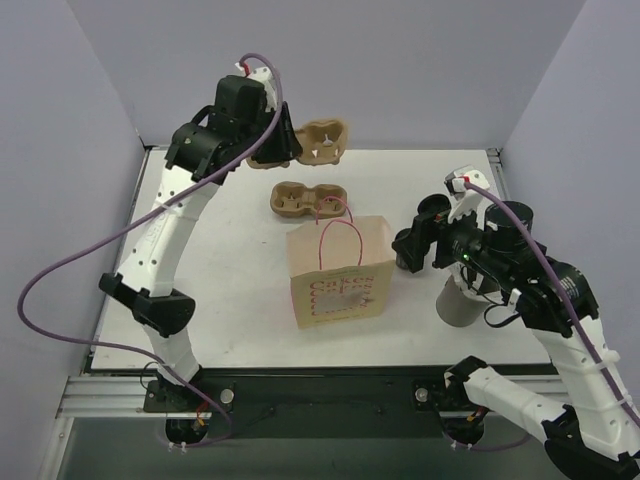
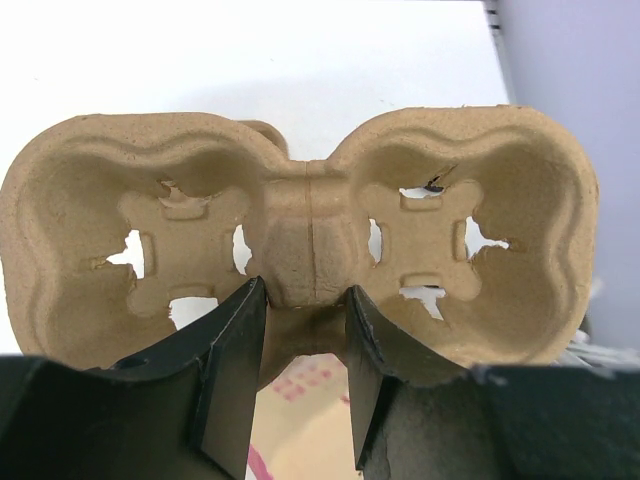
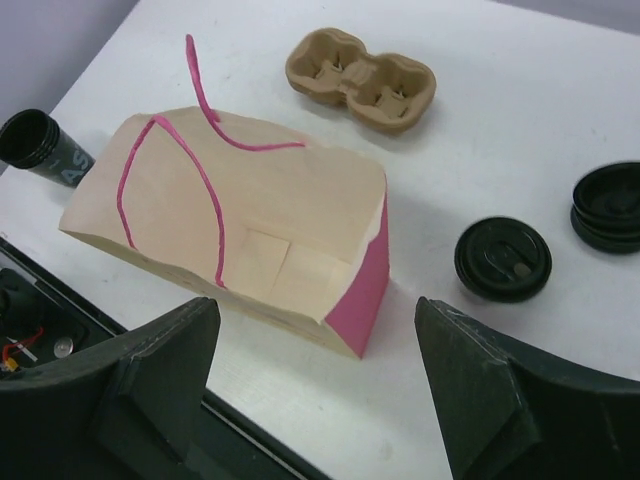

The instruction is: Pack the takeout coffee

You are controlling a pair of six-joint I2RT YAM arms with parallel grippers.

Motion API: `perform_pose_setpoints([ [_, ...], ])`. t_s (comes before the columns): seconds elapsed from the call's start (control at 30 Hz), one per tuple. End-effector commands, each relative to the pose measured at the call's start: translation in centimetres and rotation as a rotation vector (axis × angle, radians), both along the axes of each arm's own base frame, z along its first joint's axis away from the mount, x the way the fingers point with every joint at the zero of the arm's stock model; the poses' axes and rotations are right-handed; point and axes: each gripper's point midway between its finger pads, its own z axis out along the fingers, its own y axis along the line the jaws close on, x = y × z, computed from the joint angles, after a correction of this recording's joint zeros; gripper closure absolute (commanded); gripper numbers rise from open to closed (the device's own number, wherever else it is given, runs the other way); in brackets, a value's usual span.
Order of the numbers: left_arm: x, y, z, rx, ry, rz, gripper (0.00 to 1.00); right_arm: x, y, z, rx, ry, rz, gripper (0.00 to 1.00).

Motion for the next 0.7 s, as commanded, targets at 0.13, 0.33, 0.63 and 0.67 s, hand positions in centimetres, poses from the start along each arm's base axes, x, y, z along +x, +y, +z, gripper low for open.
perform_pose_setpoints([
  [0.13,-7.3,0.0,1.4,-0.122,0.135,-0.106,0.74,2.2,5.5,1.1,0.048,-0.202,0.277,0.20],
  [0.33,-11.0,0.6,2.4,-0.196,0.163,-0.142,0.74,2.1,6.9,0.9,0.019,-0.278,0.404,0.22],
  [0.63,-14.6,0.2,2.1,-0.340,0.216,-0.175,0.74,1.7,8.6,-0.1,0.011,-0.266,0.515,0.28],
  [0.67,-14.9,0.0,2.1,-0.356,0.226,-0.186,0.74,1.9,8.8,-0.3,0.009,-0.261,0.517,0.28],
])
